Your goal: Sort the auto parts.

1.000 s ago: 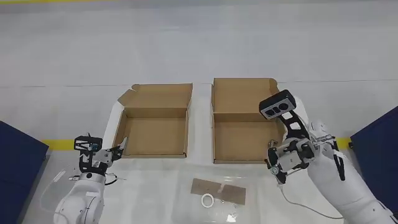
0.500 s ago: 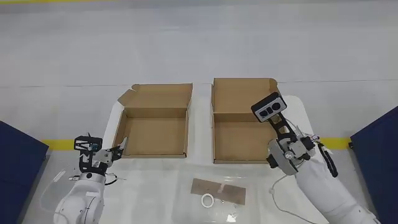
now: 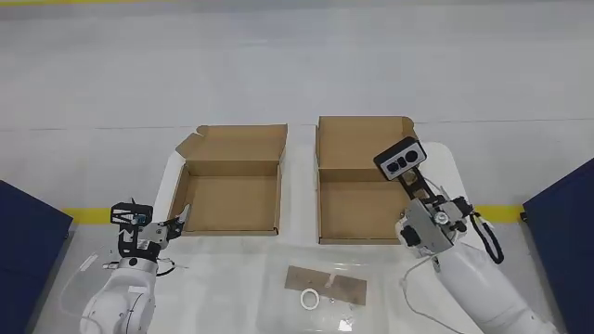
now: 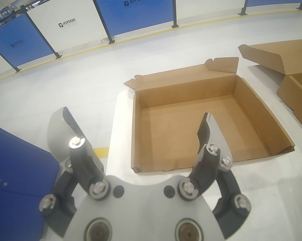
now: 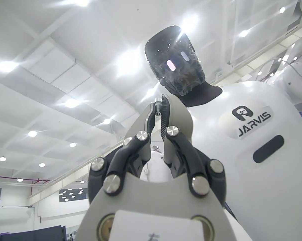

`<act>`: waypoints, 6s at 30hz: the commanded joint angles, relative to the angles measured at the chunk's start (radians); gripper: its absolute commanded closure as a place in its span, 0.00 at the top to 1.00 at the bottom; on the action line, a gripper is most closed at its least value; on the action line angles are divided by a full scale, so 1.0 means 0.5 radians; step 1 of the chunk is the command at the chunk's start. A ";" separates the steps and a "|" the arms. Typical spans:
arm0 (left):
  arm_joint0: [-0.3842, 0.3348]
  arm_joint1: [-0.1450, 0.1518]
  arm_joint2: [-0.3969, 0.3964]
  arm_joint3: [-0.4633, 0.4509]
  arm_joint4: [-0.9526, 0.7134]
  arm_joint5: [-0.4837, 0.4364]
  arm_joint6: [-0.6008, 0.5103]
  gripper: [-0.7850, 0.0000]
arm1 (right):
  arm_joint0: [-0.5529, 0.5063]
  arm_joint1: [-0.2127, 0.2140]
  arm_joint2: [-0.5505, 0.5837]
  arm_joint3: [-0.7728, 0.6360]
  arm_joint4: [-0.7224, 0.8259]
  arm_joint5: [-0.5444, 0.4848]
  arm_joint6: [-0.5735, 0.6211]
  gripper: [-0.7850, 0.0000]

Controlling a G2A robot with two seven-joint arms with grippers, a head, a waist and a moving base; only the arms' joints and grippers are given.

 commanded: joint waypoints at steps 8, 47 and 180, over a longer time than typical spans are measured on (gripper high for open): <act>0.000 0.000 0.000 0.000 0.000 0.000 0.000 1.00 | -0.039 -0.059 0.036 -0.042 0.254 0.061 0.001 0.00; 0.000 0.000 0.000 0.000 0.000 0.000 0.000 1.00 | -0.121 -0.180 0.308 -0.078 -0.170 0.212 -0.076 0.00; 0.000 0.000 0.000 0.000 0.000 0.000 0.000 1.00 | -0.479 -0.072 1.461 -0.252 -2.294 0.777 0.072 0.00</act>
